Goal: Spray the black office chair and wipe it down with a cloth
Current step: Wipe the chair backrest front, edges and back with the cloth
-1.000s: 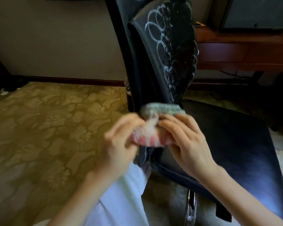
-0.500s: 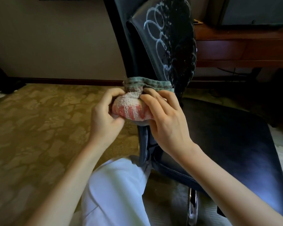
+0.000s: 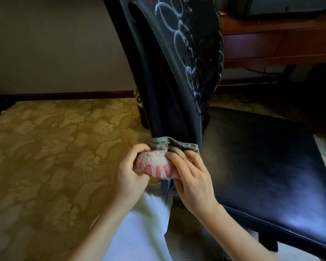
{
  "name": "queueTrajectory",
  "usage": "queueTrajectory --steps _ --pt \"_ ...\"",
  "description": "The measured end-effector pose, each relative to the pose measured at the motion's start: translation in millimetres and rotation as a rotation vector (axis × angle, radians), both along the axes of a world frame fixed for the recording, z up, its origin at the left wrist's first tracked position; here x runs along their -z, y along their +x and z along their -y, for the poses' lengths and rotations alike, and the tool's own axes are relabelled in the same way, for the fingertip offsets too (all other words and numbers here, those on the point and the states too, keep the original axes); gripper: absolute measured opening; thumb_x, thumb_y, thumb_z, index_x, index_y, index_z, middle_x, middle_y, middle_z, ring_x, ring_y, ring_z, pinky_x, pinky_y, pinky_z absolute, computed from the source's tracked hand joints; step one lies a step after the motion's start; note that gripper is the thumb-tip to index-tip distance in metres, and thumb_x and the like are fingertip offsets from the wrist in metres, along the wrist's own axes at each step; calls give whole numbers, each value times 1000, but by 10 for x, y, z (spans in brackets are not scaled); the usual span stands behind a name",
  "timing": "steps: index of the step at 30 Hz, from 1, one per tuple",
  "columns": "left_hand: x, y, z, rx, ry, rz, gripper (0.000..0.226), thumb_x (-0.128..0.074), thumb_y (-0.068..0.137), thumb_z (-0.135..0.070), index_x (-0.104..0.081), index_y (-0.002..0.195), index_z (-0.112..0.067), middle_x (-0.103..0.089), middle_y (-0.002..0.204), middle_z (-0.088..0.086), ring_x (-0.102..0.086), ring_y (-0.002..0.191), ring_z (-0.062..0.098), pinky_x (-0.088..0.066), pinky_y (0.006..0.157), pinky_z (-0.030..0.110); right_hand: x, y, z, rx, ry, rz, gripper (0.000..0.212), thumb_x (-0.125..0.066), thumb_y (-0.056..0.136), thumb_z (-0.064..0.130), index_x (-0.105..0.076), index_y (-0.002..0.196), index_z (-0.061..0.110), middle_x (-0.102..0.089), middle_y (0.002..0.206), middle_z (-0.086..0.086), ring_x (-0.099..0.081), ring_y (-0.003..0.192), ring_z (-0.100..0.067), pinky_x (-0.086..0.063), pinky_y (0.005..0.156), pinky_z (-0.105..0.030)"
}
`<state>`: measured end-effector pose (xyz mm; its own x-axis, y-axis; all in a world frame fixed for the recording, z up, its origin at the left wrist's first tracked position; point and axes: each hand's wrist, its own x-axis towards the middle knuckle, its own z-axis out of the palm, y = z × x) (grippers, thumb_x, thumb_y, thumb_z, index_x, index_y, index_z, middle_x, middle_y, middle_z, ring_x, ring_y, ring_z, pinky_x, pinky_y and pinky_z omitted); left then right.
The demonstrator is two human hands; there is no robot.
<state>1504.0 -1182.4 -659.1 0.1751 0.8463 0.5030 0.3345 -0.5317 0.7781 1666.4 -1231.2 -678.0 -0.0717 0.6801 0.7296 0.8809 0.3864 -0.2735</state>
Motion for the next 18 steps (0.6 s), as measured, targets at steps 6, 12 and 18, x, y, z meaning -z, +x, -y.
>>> queueTrajectory --steps 6,12,18 --pt "324 16 -136 -7 -95 7 71 -51 55 7 -55 98 -49 -62 95 -13 -61 88 14 -46 74 19 384 -90 -82 29 -80 -94 38 -63 83 3 -61 121 4 -59 131 -6 -49 109 -21 -30 106 -19" --pt "351 7 -138 30 -141 29 69 -51 55 11 -57 98 -42 -63 95 -12 -61 89 14 -47 76 19 380 -65 -97 -1 -76 -120 38 -62 83 3 -61 120 5 -58 132 -6 -49 110 -20 -32 104 -19" --pt "327 33 160 38 -153 11 65 -51 56 8 -57 99 -40 -63 96 -13 -62 90 12 -48 77 21 361 -31 164 -14 -81 -156 34 -56 84 8 -60 118 7 -58 131 -4 -47 114 -19 -28 109 -16"
